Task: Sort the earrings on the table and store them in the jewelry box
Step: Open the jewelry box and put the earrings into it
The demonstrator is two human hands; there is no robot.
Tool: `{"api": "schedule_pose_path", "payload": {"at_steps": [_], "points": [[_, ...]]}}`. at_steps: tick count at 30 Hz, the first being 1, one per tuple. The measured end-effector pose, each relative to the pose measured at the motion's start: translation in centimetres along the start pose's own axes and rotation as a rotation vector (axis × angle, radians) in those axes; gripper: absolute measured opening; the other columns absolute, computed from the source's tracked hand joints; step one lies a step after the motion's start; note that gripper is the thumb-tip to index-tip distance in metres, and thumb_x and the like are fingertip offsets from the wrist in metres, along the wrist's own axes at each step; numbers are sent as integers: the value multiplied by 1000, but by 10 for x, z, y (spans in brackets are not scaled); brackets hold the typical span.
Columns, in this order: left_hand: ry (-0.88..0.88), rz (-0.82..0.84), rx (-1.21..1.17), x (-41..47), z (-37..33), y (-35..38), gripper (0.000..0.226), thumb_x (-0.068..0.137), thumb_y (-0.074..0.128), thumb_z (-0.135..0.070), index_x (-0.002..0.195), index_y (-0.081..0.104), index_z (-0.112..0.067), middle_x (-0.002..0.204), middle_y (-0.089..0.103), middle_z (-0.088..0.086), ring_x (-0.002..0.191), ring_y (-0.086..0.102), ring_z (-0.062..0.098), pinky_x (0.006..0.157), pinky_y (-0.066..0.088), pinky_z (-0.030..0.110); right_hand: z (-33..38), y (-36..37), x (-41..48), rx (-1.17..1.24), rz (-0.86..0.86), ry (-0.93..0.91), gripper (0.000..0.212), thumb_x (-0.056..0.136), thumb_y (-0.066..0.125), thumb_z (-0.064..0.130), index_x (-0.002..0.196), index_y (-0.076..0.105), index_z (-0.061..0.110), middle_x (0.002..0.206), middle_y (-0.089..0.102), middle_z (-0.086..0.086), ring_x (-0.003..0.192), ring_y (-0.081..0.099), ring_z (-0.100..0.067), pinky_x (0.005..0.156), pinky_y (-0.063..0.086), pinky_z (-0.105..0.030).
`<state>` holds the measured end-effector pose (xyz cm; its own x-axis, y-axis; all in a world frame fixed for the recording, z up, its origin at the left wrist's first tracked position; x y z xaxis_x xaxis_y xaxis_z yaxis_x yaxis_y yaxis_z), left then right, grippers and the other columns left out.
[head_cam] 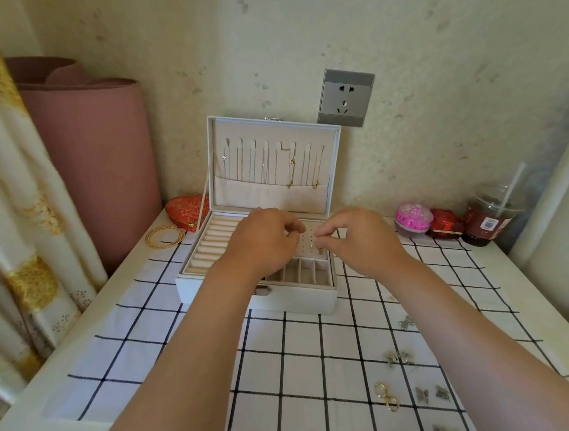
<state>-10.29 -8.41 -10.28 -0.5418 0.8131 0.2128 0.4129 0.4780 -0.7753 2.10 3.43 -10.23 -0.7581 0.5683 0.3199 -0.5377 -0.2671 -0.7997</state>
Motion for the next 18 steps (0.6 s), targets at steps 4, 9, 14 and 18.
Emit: {"api": "schedule_pose_path", "payload": {"at_steps": [4, 9, 14, 18], "points": [[37, 40, 146, 1, 1, 4, 24, 89, 58, -31, 107, 71, -39, 121, 61, -5, 120, 48, 14, 104, 40, 34, 7, 8, -1, -136, 28, -63, 3, 83, 76, 32, 85, 76, 34, 91, 64, 14, 86, 60, -5, 71, 47, -29], [53, 56, 170, 1, -1, 4, 26, 90, 57, -27, 109, 72, -35, 121, 64, -4, 122, 48, 14, 105, 38, 33, 10, 11, -3, -186, 1, -114, 7, 85, 73, 28, 90, 78, 30, 94, 64, 13, 86, 61, -9, 74, 52, -34], [36, 105, 159, 0, 1, 8, 24, 92, 56, -27, 107, 75, -32, 115, 70, -8, 115, 57, 15, 104, 44, 37, 10, 13, -4, -209, -36, -151, 6, 85, 73, 30, 89, 78, 29, 93, 65, 12, 83, 62, -9, 71, 52, -35], [29, 109, 139, 0, 1, 8, 25, 91, 57, -26, 107, 75, -31, 114, 70, -6, 112, 59, 15, 103, 46, 38, 12, 15, -7, -224, -19, -218, 8, 86, 71, 31, 87, 79, 31, 90, 64, 12, 79, 62, -10, 65, 53, -35]]}}
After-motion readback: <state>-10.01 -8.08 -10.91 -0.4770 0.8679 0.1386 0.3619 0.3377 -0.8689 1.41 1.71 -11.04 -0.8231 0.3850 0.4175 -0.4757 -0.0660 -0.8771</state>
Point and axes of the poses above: each hand's wrist, its own x-axis towards the middle knuckle, its own y-axis out of the palm, z = x × y, the point moved 5 cm from there along x, towards the middle knuckle
